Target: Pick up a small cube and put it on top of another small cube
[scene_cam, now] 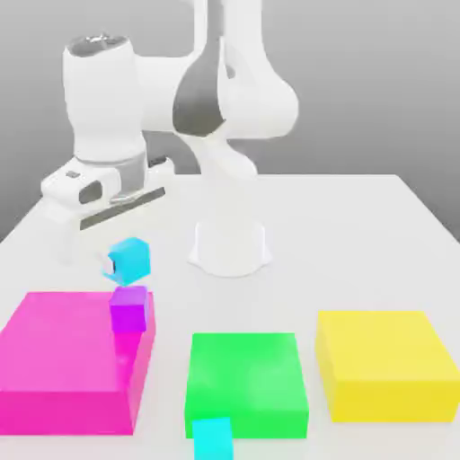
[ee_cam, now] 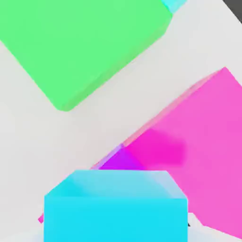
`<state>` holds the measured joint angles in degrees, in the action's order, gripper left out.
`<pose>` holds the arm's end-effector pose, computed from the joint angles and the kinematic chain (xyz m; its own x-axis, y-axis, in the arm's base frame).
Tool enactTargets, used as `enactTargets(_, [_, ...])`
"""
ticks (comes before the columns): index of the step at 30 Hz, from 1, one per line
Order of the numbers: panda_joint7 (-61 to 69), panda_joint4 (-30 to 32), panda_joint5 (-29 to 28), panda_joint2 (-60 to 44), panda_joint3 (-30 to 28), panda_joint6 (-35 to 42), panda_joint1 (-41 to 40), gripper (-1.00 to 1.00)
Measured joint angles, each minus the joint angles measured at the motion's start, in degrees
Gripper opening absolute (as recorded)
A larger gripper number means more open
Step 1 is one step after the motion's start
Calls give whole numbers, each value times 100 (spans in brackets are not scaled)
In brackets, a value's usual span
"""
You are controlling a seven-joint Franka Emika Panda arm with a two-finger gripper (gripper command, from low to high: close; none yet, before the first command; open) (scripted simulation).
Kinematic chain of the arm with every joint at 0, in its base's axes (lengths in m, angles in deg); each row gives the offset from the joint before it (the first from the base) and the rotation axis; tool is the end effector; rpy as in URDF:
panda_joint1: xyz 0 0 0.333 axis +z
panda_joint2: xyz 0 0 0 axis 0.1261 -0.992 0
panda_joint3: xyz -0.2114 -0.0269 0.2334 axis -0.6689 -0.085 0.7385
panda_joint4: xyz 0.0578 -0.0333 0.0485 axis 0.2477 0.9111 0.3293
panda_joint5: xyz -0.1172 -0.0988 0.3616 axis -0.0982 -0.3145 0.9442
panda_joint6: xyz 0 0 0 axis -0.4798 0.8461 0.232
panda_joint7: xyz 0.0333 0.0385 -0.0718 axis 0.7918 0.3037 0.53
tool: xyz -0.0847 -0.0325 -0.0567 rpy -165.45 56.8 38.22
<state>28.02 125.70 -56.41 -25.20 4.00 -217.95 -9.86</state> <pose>0.3212 -0.1498 0.2705 0.9950 0.1003 -0.0012 0.1003 -0.9950 -0.0033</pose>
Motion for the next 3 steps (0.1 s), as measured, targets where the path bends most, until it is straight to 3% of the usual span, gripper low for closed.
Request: enactTargets(3, [0,0,0,0,0,0,0,100])
